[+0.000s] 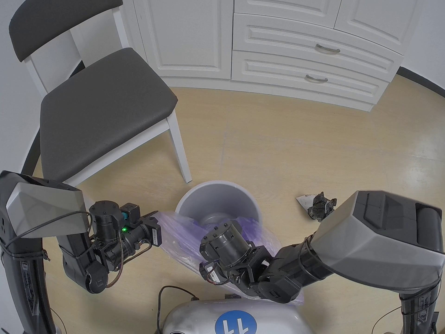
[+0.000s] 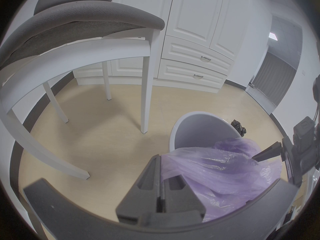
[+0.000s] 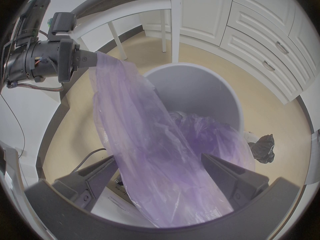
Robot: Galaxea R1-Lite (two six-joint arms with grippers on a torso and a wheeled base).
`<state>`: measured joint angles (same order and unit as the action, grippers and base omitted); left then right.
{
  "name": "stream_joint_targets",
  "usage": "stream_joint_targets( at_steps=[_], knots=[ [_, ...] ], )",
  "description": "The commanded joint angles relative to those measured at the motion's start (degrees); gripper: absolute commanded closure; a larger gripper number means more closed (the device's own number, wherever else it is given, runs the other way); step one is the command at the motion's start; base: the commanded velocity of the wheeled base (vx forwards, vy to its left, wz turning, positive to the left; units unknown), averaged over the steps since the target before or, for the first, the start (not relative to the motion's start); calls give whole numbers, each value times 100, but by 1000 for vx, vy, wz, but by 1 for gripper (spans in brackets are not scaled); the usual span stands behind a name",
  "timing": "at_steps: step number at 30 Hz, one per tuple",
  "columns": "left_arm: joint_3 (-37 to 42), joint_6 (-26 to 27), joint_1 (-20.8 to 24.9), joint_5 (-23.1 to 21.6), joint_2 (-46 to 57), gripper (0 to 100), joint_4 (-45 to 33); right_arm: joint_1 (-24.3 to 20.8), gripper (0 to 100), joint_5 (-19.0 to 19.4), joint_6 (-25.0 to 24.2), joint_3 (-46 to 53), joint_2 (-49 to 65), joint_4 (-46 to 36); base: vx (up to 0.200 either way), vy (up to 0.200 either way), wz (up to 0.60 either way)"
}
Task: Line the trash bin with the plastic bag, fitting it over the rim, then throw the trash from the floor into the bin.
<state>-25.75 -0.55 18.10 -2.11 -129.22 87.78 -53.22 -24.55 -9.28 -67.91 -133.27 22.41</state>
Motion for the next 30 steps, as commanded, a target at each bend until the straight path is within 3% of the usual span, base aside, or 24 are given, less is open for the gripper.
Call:
stream_joint_targets(
  at_steps=[1, 22, 30],
  knots=[
    [-9, -7, -9, 0, -15, 100, 2, 49, 0, -15, -4, -11, 64, 1, 0, 0, 0],
    [26, 37, -96, -44, -42, 100, 2, 190, 0, -23, 154, -3, 187, 1, 0, 0, 0],
    [52, 46, -96, -53, -51, 100, 11, 453, 0, -15, 400, -47, 231, 1, 0, 0, 0]
  ],
)
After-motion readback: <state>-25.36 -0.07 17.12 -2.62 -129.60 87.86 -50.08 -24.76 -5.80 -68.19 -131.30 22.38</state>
